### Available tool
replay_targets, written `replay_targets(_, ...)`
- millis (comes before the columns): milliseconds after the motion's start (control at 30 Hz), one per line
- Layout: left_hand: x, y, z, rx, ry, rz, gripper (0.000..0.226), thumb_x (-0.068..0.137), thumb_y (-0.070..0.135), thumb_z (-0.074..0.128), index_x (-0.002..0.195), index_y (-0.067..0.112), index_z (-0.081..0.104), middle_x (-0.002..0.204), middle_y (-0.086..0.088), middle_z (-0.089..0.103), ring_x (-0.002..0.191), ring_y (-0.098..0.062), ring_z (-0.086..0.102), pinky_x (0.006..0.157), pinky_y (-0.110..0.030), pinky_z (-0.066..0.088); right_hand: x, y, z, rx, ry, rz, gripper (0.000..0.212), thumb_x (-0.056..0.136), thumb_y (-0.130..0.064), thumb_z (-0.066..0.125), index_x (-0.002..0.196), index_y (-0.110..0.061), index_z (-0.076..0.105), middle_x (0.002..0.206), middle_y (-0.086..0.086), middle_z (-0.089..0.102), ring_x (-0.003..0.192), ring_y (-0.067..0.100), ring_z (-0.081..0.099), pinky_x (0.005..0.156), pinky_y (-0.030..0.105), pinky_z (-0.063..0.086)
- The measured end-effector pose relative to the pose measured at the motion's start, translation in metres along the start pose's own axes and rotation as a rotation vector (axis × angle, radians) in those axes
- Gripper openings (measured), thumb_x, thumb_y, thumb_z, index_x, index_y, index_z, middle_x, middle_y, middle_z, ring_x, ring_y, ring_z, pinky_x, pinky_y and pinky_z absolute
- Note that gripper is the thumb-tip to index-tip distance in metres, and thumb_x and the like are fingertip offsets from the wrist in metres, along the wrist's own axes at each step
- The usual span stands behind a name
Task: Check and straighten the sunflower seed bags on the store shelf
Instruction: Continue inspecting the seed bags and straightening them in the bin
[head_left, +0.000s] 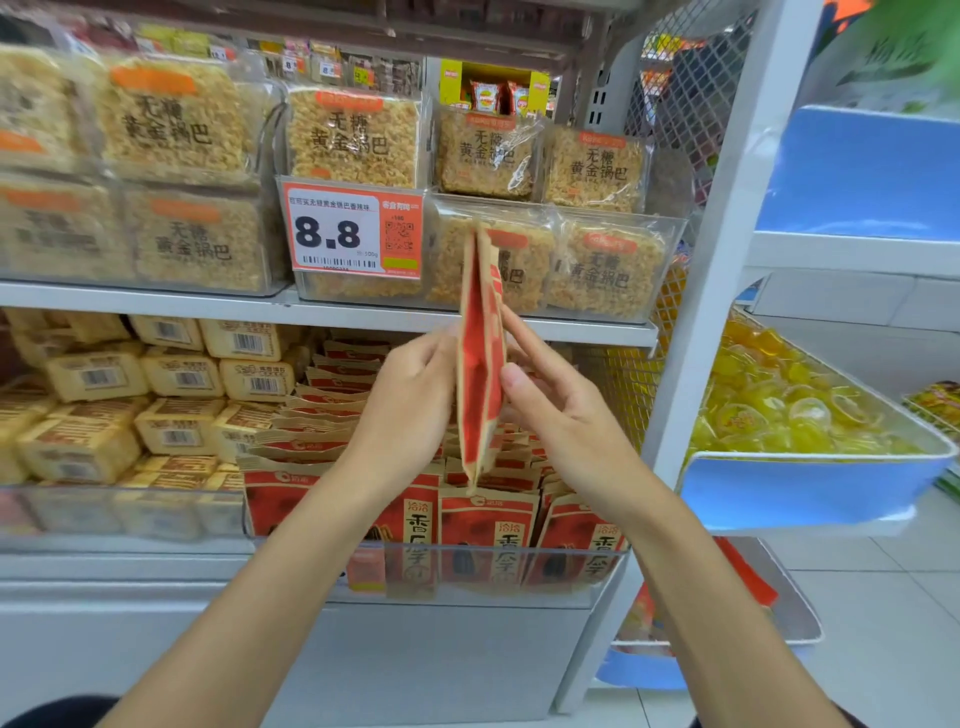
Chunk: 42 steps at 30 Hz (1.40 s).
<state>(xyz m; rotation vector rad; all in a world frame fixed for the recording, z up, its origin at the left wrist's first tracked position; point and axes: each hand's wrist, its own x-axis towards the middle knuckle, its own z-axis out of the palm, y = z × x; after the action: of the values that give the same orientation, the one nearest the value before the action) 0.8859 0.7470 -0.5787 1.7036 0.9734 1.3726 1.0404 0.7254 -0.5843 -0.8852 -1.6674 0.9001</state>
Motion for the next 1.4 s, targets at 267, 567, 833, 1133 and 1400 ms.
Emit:
replay_targets(267, -0.007, 0.003, 0.003, -0.31, -0.144, -0.245, 0.048, 0.097, 0.06, 0.022, 0.104, 0.041, 0.065, 0.107, 0.013, 0.074, 0.105, -0.005, 0.068, 0.094, -0.032, 0.052, 0.001, 0.001, -0.001, 0.039, 0.042, -0.01, 0.053, 0.095, -0.023, 0.057, 0.145, -0.032, 0.043, 0.13, -0.002, 0.062, 0.102, 0.002, 0.067, 0.076, 0.016, 0.052)
replay_targets(567, -0.007, 0.0, 0.009, -0.624, -0.127, -0.442, 0.058, 0.098, 0.059, 0.029, 0.122, 0.021, 0.065, 0.112, -0.009, 0.074, 0.103, -0.025, 0.071, 0.084, -0.042, 0.059, 0.0, 0.004, 0.002, -0.103, 0.178, 0.0, 0.067, 0.083, -0.035, 0.071, 0.143, -0.027, 0.041, 0.115, -0.017, 0.067, 0.103, -0.004, 0.064, 0.087, 0.021, 0.054)
replay_targets(833, -0.004, -0.009, 0.007, -0.653, -0.006, -0.517, 0.06, 0.096, 0.062, 0.035, 0.115, 0.017, 0.07, 0.106, -0.013, 0.075, 0.091, -0.027, 0.074, 0.072, -0.039, 0.061, -0.004, 0.002, -0.008, -0.099, -0.095, 0.031, 0.085, 0.081, -0.013, 0.078, 0.147, -0.036, 0.031, 0.127, -0.012, 0.064, 0.114, 0.007, 0.063, 0.099, 0.034, 0.05)
replay_targets(1133, -0.005, -0.013, -0.001, -0.681, -0.191, -0.518, 0.057, 0.095, 0.06, 0.033, 0.117, 0.022, 0.068, 0.115, -0.01, 0.073, 0.103, -0.026, 0.071, 0.083, -0.047, 0.059, -0.002, 0.003, -0.016, 0.13, 0.127, 0.078, 0.026, 0.095, -0.028, 0.055, 0.113, -0.016, 0.069, 0.106, 0.002, 0.075, 0.098, 0.017, 0.07, 0.092, 0.04, 0.052)
replay_targets(1400, -0.006, -0.011, -0.002, -0.913, -0.541, -0.521, 0.06, 0.098, 0.055, 0.033, 0.141, 0.018, 0.054, 0.134, -0.013, 0.06, 0.121, -0.03, 0.059, 0.103, -0.055, 0.043, 0.002, 0.009, -0.015, 0.091, 0.201, 0.089, 0.027, 0.099, -0.018, 0.053, 0.125, -0.017, 0.064, 0.101, -0.002, 0.074, 0.083, 0.008, 0.068, 0.07, 0.024, 0.054)
